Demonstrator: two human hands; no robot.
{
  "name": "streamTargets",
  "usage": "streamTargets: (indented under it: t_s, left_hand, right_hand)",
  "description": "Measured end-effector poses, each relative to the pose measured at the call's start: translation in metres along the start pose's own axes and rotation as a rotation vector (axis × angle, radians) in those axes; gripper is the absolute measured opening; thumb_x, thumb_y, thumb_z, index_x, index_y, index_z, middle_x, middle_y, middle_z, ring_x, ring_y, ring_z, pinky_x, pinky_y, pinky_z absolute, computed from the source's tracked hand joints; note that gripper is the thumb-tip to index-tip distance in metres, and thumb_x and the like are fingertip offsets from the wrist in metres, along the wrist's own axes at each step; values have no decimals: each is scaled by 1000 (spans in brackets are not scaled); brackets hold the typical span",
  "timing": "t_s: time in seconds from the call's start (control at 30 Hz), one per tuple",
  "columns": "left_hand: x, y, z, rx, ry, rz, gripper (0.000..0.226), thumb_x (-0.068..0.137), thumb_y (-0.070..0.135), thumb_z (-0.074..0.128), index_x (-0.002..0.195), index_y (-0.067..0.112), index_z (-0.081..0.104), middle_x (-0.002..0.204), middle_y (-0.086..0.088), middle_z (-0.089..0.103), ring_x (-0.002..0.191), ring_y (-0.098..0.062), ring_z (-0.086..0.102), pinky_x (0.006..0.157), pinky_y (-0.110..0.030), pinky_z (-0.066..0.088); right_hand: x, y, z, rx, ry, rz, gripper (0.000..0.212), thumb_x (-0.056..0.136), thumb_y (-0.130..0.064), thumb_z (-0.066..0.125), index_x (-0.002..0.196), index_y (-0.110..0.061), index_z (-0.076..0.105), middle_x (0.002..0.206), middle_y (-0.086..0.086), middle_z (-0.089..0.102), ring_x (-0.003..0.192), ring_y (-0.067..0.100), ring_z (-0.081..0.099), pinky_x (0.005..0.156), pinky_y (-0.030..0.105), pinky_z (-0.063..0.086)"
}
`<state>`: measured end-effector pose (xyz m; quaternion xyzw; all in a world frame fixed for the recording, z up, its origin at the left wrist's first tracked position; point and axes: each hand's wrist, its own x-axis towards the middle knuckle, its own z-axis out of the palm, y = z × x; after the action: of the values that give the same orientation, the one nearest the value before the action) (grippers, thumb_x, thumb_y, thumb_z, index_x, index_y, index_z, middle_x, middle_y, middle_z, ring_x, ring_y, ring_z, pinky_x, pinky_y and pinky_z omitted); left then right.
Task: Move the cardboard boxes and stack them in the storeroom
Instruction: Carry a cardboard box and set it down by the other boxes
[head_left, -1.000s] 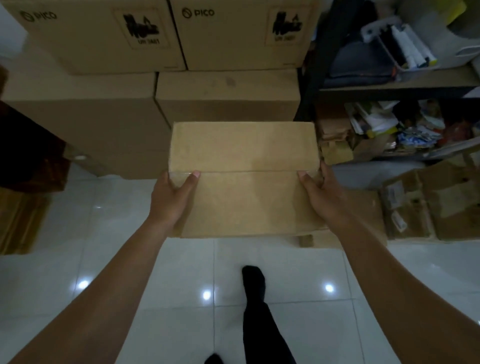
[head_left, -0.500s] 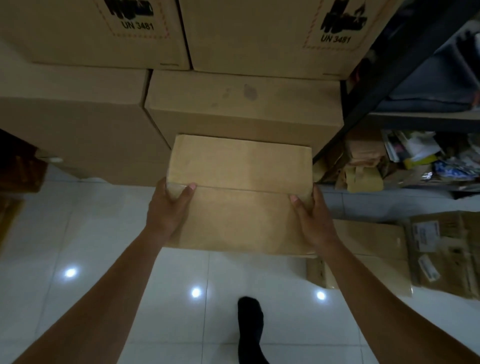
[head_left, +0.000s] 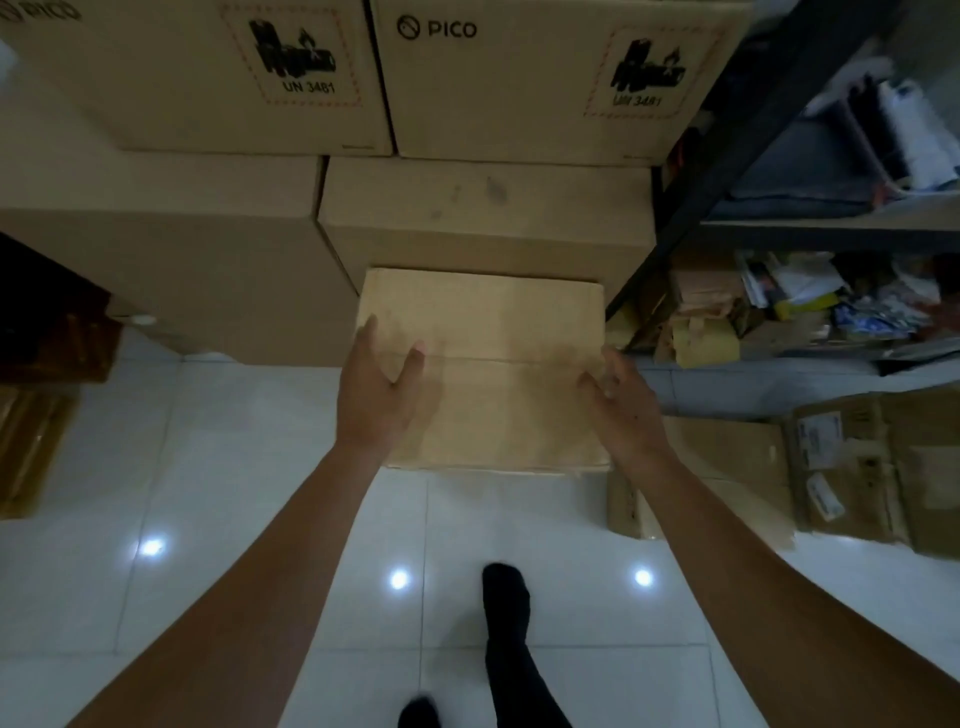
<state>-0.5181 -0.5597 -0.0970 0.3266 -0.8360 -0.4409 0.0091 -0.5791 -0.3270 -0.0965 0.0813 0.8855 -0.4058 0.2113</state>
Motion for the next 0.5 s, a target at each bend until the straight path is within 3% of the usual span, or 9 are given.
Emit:
streamTargets:
  t_s: [0.13,0.17,0.33,0.4,0.5]
  left_hand:
    - [-50,25,-8,-96,-106,63,66,95,41,55,151,16,32,155,-1,34,142,-15,30,112,-24,22]
    - [-62,30,-9,-101,-140,82,65,95,41,55,150,16,33,154,0,36,142,-14,31,113,-26,24]
    - [-117,50,5,-81,-282,133,62,94,47,53,146,16,39,149,-2,43,137,-15,39,111,-30,31]
    - [-135,57,21,-64,-353,144,62,94,49,52,145,17,41,148,-3,44,135,-17,41,109,-31,33]
    - [-158,72,61,-41,-472,151,63,94,51,50,146,17,41,149,-4,43,135,-19,41,110,-35,35]
  right_hand:
    - [-56,-10,-21,6,54,-9,51,97,-36,48,145,-21,38,140,-6,47,129,15,44,98,22,33]
    - [-72,-10,-28,29,65,2,51,98,-37,47,145,-22,38,137,-9,46,129,14,44,99,22,34]
    - [-128,13,-65,34,166,99,49,99,-37,44,145,-22,39,145,5,46,132,26,43,104,33,35]
    - [-145,34,-85,37,231,146,47,98,-34,46,143,-21,43,139,7,52,127,27,47,99,32,38]
    - [-160,79,-122,37,302,209,39,98,-31,44,135,-19,50,114,2,58,108,20,55,84,26,39]
